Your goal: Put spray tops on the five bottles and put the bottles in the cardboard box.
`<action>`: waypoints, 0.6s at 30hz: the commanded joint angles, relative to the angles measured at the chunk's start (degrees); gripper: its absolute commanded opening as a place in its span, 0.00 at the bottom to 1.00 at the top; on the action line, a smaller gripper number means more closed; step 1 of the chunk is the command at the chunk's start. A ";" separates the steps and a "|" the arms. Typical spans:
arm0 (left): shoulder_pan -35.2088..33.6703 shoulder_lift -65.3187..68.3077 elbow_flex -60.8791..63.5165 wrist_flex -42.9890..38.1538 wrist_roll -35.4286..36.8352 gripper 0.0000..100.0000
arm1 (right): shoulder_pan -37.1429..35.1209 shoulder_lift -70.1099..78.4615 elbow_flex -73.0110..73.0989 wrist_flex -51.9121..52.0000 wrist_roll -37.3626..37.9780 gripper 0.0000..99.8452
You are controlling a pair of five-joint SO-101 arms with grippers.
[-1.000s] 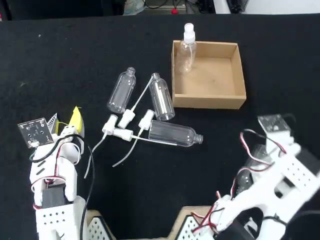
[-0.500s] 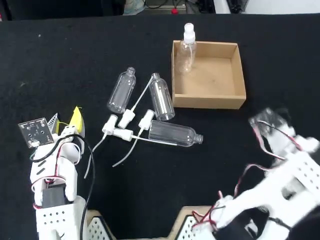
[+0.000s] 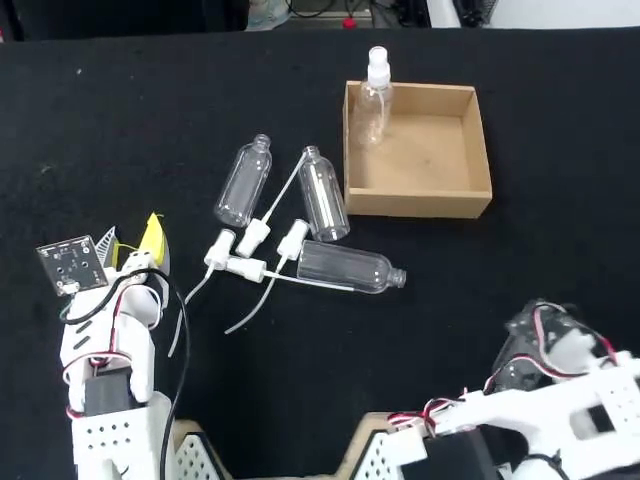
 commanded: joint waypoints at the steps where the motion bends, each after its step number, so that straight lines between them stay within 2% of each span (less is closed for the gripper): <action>1: 0.66 -0.44 1.10 0.18 -0.09 0.20 | -4.48 -1.98 2.86 -1.32 0.62 0.20; 8: 0.66 -0.44 1.10 0.18 -0.09 0.20 | -13.89 -1.98 9.36 -1.32 -1.49 0.20; 18: 0.66 -0.44 1.10 0.09 -0.09 0.20 | -36.22 -2.07 9.27 -1.76 -33.67 0.20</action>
